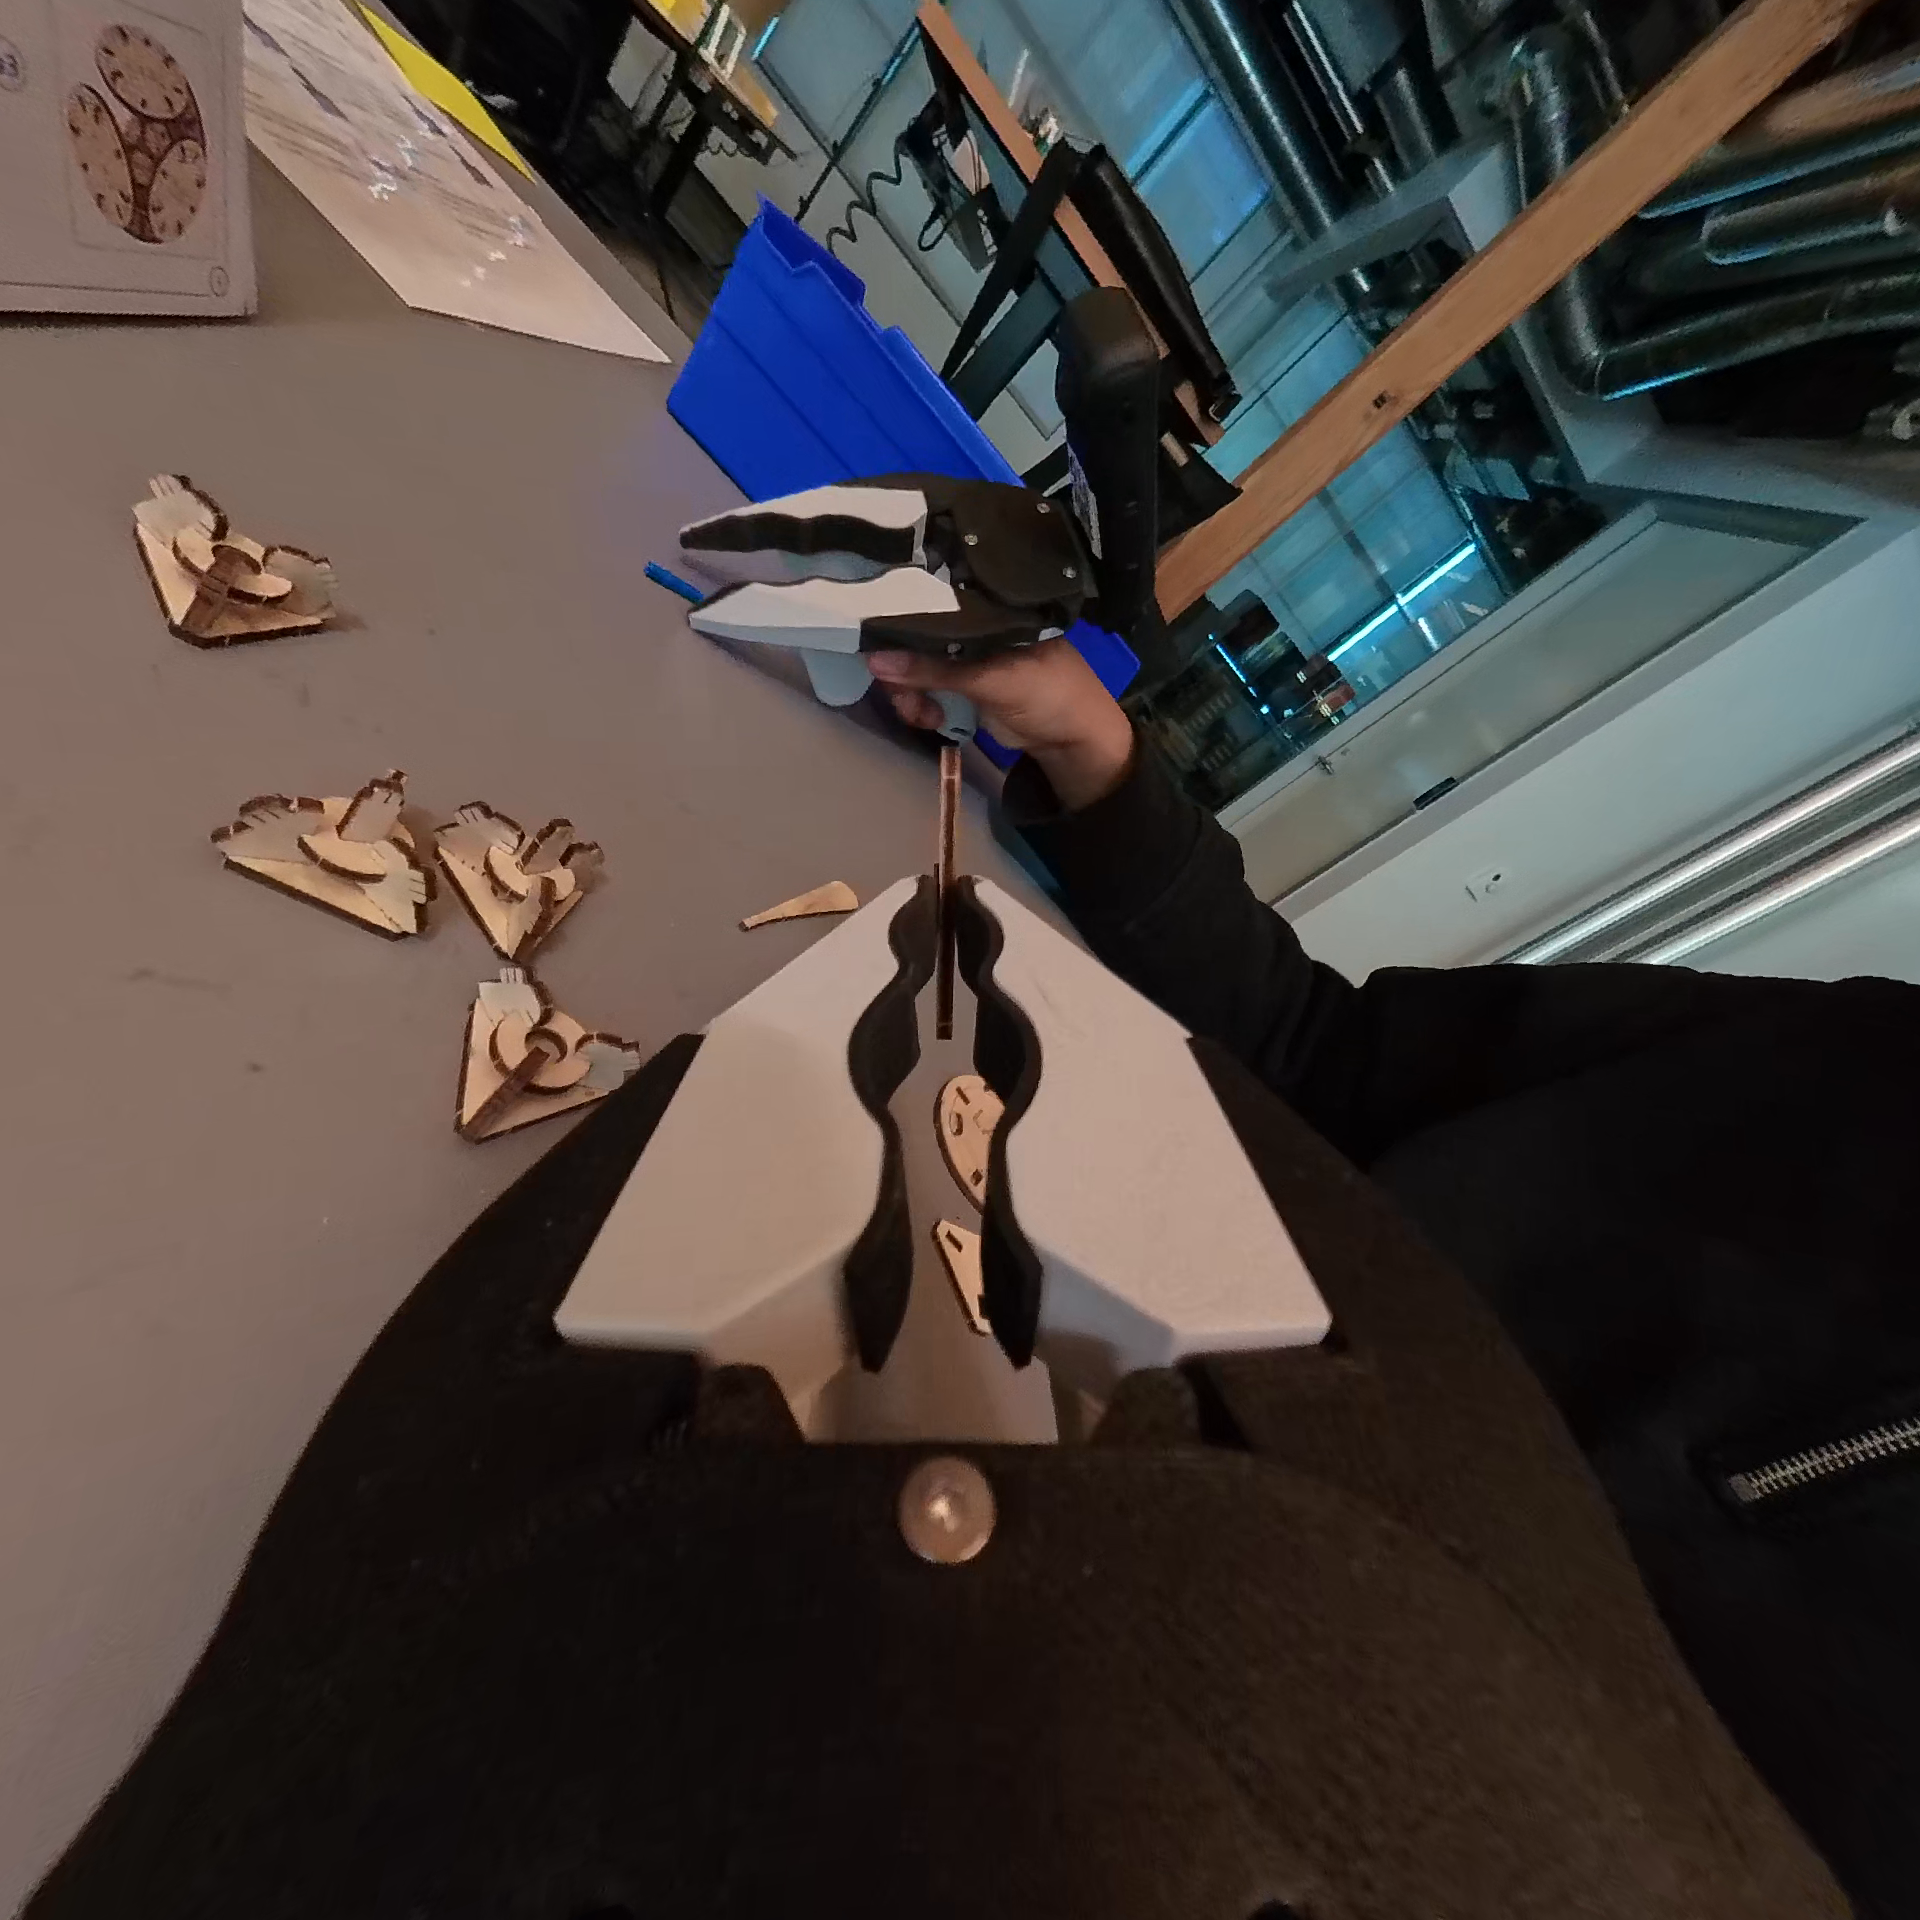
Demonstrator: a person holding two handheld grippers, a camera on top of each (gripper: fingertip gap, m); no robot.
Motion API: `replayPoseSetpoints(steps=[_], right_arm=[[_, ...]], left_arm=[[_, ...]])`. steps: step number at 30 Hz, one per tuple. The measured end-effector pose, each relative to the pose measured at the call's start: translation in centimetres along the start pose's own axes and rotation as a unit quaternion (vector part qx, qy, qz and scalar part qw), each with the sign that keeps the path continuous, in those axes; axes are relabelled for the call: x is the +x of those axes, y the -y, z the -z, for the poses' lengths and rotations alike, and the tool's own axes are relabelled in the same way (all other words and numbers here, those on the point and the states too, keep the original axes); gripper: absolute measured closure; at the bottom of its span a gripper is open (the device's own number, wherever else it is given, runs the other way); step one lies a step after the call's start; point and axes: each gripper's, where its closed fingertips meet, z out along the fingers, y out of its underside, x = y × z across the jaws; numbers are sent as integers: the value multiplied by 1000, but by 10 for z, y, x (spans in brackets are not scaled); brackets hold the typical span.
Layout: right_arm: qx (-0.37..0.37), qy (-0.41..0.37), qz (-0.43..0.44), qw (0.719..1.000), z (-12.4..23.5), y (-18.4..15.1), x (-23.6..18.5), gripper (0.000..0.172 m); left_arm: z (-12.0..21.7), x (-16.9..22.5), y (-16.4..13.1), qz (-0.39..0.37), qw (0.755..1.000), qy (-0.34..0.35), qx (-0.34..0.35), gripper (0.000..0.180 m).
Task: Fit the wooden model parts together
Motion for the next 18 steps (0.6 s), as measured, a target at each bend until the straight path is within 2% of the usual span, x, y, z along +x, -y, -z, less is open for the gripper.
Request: replayPoseSetpoints(steps=[4,7,10,13,18], right_arm=[[6,10,-28,1000,1,1,3,109],[49,62,-118,990,6,14,4,99],[61,74,-186,978,7,16,16,108],[65,59,-208,974,7,15,24,119],[31,61,-167,984,0,9,12,135]], left_arm=[[1,1,2,2,1000,-5,5,180],[1,3,3,1,1000,-8,7,180],[0,4,2,2,1000,-12,6,180],[0,4,2,2,1000,-12,6,180],[-1,5,0,1,1000,-13,-1,180]])
